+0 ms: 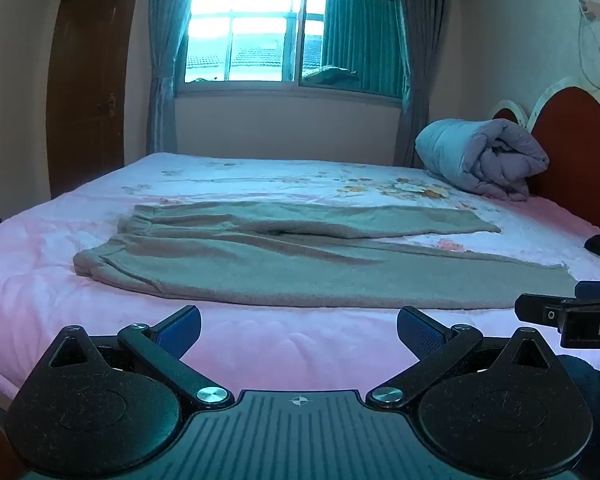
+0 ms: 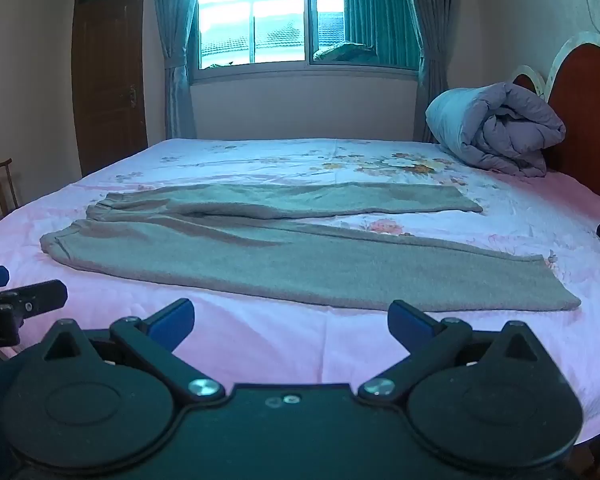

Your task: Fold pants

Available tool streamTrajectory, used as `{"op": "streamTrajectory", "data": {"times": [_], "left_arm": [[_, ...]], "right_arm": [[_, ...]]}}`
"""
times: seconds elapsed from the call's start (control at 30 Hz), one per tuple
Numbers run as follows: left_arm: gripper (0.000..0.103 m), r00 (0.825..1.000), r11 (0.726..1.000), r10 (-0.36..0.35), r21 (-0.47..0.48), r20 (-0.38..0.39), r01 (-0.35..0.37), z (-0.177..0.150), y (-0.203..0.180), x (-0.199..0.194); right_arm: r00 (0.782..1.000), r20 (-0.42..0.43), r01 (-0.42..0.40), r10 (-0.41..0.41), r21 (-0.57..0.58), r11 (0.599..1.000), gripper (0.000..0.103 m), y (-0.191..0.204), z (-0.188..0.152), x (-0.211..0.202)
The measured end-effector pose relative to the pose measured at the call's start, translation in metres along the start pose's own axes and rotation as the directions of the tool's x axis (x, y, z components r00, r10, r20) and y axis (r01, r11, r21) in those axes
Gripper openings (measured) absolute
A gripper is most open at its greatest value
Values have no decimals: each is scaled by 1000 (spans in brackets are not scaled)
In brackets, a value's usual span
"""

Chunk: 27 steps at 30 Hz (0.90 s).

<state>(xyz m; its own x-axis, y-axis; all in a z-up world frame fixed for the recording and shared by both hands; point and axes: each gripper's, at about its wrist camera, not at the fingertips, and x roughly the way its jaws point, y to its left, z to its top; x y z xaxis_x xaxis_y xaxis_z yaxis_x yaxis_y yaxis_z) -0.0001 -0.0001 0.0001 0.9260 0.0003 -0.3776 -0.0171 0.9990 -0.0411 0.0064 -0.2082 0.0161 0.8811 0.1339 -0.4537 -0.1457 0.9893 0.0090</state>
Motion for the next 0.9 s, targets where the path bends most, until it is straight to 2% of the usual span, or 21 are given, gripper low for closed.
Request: {"op": "streamTrajectory", "data": {"times": [0.9], "left_arm": [[103, 1000, 1000, 5, 6, -4, -5, 0, -2, 2]], "right_arm": [[1000, -8, 3, -3, 0, 1000, 97, -2, -2, 2]]}}
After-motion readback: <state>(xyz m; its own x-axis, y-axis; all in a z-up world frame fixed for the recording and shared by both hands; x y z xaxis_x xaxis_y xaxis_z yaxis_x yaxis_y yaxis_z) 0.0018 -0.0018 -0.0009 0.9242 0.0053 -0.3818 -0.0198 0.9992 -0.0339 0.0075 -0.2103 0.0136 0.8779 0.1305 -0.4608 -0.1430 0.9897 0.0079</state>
